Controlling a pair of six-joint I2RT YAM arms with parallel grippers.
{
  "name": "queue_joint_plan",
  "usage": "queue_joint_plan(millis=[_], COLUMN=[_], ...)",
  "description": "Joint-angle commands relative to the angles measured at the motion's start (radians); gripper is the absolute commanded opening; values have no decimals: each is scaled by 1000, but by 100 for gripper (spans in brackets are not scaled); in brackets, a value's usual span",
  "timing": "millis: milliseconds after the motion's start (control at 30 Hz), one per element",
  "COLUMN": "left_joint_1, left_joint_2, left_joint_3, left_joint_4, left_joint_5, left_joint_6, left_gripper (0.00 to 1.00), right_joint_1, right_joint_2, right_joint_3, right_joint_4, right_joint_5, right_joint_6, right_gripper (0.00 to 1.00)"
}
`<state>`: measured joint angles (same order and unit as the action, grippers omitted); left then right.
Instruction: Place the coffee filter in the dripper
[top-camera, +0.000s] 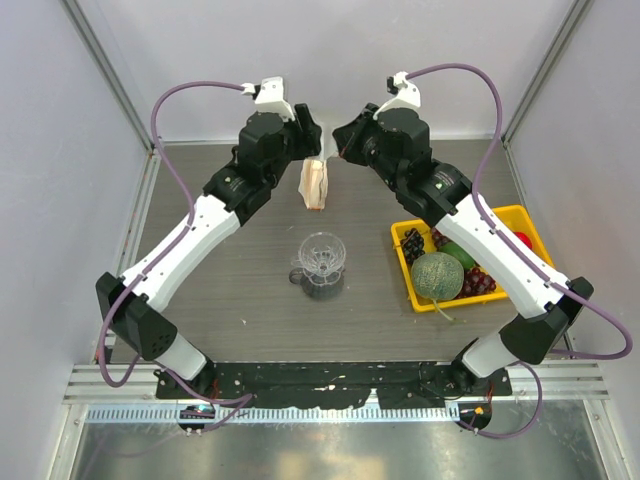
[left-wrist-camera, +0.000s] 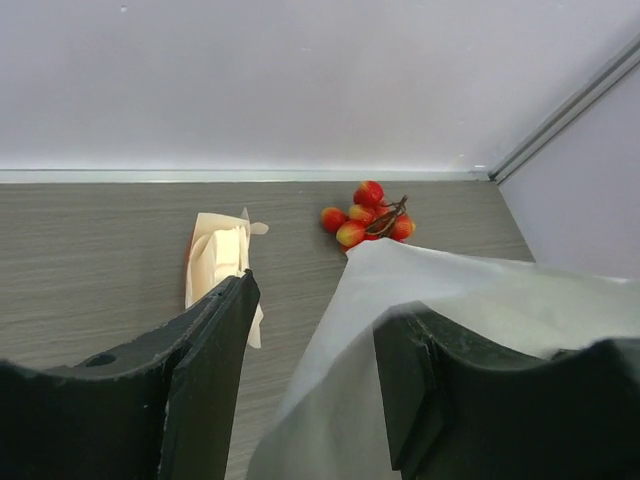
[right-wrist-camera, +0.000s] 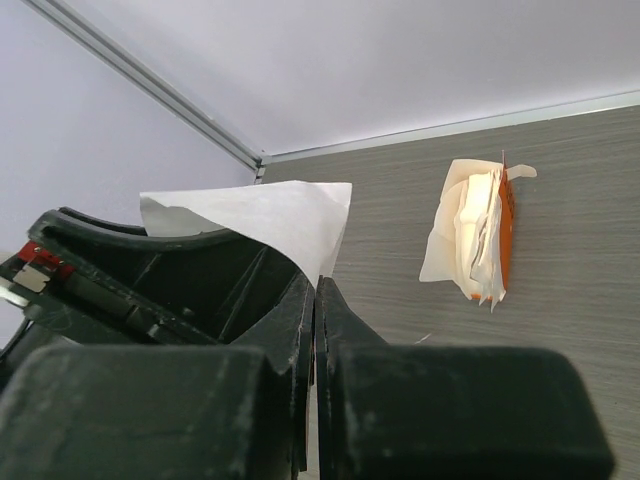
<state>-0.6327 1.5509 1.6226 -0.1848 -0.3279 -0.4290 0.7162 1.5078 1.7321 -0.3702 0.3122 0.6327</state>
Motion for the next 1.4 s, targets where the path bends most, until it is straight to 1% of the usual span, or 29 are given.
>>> queue_joint_plan(millis=[0,300,433,467,500,533,567,600,633,667,700,733,767,800,833,867,900,933,967,1033,1067,1100,1133,1200,1233,1267,1333,1367], left_joint_1=[1,1,-1,1,1,2,2,4,10,21,33,44,63,82,108,132,163,191,218,267,286,298,306,309,306,306,306,306], left_joint_2=[5,-3,-2,-2,-5,-6,-11,-15,-21,-29,-37,-47,-64,-77,-92,-106,-115,-123,-127,-132,-135,-140,-140,-132,-124,-114,-92,-86], left_joint_3=[48,33,37,37,34,31,31,26,25,22,22,20,14,7,-4,-16,-24,-33,-38,-55,-61,-73,-78,-79,-72,-67,-58,-53], left_joint_4=[27,22,27,27,28,30,31,30,24,16,4,-8,-13,-18,-18,-18,-18,-13,-10,34,68,106,146,227,249,269,329,337], left_joint_5=[-45,-48,-34,-30,-23,-10,0,10,27,65,94,139,209,275,367,451,530,629,708,907,979,1044,1110,1228,1269,1312,1380,1398], left_joint_6=[29,22,21,19,15,10,7,1,-7,-14,-19,-24,-22,-24,-31,-42,-65,-83,-108,-163,-194,-229,-267,-321,-342,-371,-419,-433], left_gripper=[55,39,27,25,21,16,12,8,5,1,0,0,0,0,0,0,0,0,0,0,0,0,0,0,0,0,0,0], right_joint_1=[6,5,3,3,5,3,5,2,-4,-12,-36,-55,-113,-192,-230,-310,-343,-407,-437,-488,-494,-494,-489,-474,-466,-442,-404,-390], right_joint_2=[-8,-26,-26,-26,-24,-27,-29,-40,-46,-66,-73,-101,-115,-147,-171,-176,-182,-184,-181,-169,-167,-170,-170,-182,-181,-175,-155,-146], right_joint_3=[43,11,7,7,3,1,-9,-19,-37,-46,-64,-78,-118,-144,-190,-206,-221,-223,-217,-191,-177,-155,-146,-137,-123,-91,-40,-33], right_joint_4=[34,48,51,53,59,65,89,108,153,175,215,243,298,363,438,503,533,560,559,522,429,378,267,196,166,104,10,-1], right_joint_5=[18,41,41,35,31,16,7,-22,-45,-95,-135,-225,-296,-475,-554,-720,-792,-940,-991,-1216,-1254,-1307,-1332,-1352,-1355,-1349,-1331,-1319], right_joint_6=[15,-4,-10,-13,-19,-25,-48,-68,-118,-166,-198,-240,-254,-258,-257,-260,-263,-286,-297,-388,-507,-575,-725,-853,-888,-978,-1097,-1142], right_gripper=[5,5,5,7,12,27,34,48,56,66,71,78,80,85,87,89,90,91,91,89,88,87,85,83,82,80,77,73])
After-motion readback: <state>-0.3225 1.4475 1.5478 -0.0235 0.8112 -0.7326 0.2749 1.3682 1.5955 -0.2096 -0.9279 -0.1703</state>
